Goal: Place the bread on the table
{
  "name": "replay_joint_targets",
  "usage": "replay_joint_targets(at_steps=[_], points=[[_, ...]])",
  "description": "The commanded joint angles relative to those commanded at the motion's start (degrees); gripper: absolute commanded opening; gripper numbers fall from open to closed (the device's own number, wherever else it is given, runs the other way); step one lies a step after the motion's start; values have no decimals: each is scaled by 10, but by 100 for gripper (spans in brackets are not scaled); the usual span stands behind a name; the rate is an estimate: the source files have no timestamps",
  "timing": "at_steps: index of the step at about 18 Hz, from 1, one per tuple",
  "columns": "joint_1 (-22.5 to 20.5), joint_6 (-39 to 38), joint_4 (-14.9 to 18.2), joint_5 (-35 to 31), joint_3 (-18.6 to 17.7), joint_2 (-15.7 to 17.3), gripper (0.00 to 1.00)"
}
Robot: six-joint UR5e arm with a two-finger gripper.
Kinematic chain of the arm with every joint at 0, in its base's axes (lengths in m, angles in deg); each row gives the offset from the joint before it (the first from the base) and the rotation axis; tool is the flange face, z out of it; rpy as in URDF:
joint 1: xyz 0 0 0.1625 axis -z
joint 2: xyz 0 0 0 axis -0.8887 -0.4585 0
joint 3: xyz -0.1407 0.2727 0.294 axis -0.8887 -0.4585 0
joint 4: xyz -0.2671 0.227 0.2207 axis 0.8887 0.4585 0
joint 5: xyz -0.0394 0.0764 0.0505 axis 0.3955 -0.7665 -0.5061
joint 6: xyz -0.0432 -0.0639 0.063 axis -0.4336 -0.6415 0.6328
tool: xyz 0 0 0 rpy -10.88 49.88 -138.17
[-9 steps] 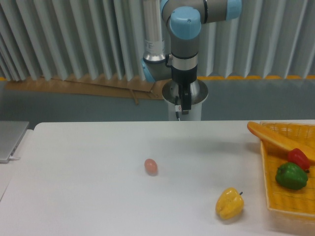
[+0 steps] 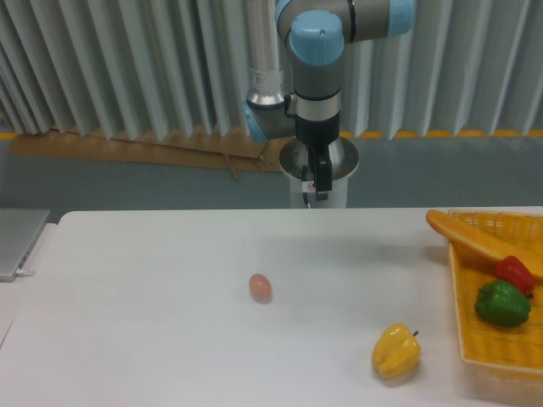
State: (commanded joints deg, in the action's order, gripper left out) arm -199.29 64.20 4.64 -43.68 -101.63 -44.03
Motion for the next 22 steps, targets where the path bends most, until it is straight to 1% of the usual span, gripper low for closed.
replay_joint_targets(at_steps=[1,3,4,6,10,15,17,19,21,22], points=[[-3,1,-2,-1,2,-1,100],[-15,4,-33,-8,-1,-4,100],[-29,10,-46,-21,-2,-7,100],[-50,19,-49,-42,0,-10,100],[-94,113,-48,-48,4,-14,100],[-98,137,-48,-46,2,-25,100],[-102,165,-50,-46,0,-28,100],[-112,204,-54,-46,0,-40,100],[-129,249,-73,-45,-2,-40,100],[-135,269,-75,-45,-2,-40,100]])
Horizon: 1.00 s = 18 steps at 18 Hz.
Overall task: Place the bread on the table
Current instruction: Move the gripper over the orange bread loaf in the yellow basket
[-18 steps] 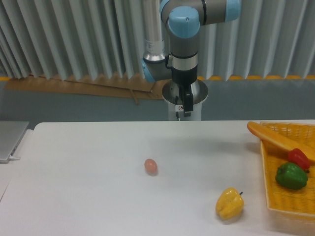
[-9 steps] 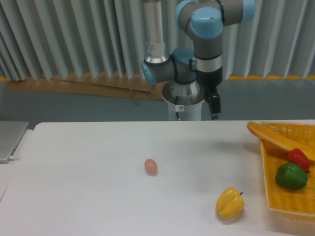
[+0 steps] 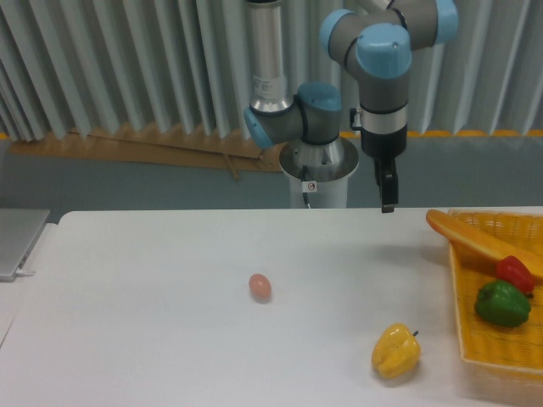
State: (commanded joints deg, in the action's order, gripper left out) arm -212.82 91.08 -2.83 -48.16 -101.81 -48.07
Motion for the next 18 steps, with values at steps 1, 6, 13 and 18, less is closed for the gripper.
replay_joint_targets(at_steps=[1,6,13,18], points=[[-6,13,-1,1,0,0,100],[-18,57,-12,3,0,-14,100],[-92,178,-65,3,-25,-47,100],[-146,185,-62,59,-23,-73,100]])
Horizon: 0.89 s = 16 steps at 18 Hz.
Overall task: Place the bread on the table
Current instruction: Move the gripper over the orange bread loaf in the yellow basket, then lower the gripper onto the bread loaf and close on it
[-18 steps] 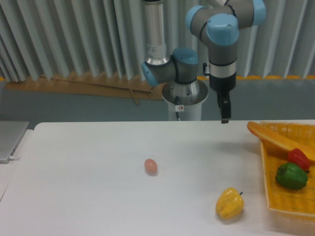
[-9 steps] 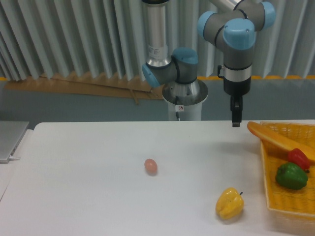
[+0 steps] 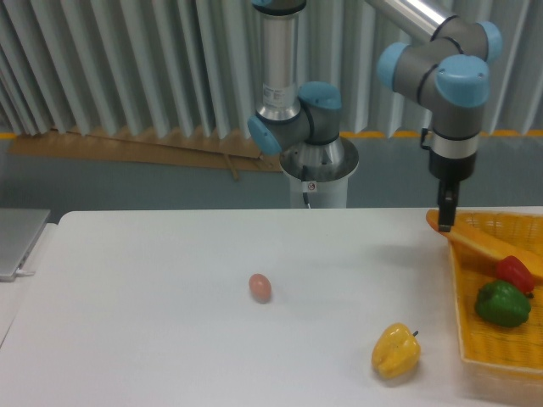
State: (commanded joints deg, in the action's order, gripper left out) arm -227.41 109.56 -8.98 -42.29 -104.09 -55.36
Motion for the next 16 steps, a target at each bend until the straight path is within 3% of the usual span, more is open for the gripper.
replay_joint_targets(at_steps=[3,7,10,16], points=[[-27,6,-3,5,-10,-11,100],[-30,38,-5,5,-4,-25,100],[-30,105,-32,4,1,-47,100],[-35,169,-69,2,2,-76,100]])
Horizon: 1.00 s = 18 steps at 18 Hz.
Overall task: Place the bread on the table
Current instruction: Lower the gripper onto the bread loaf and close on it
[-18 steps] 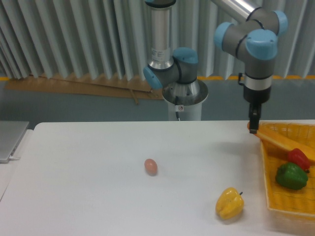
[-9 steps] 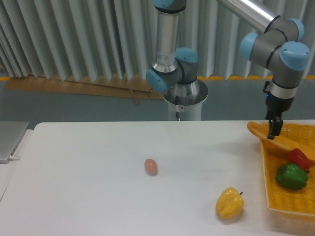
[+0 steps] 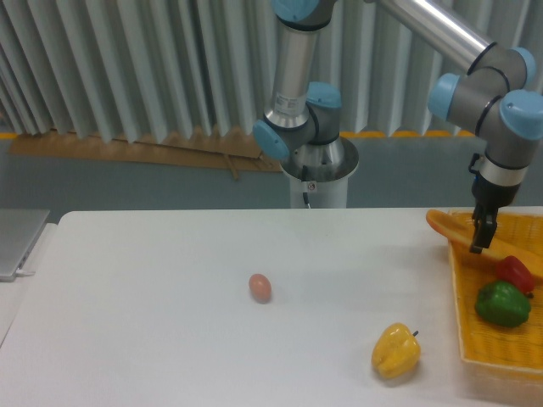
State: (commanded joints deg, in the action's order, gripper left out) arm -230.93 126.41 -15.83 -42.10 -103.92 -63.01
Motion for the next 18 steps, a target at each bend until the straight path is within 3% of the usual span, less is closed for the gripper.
replay_joint_targets(at_steps=[10,18], points=[[-47,41,0,-3,-8,-6,100],[-17,-31,-6,0,-21,-26,100]])
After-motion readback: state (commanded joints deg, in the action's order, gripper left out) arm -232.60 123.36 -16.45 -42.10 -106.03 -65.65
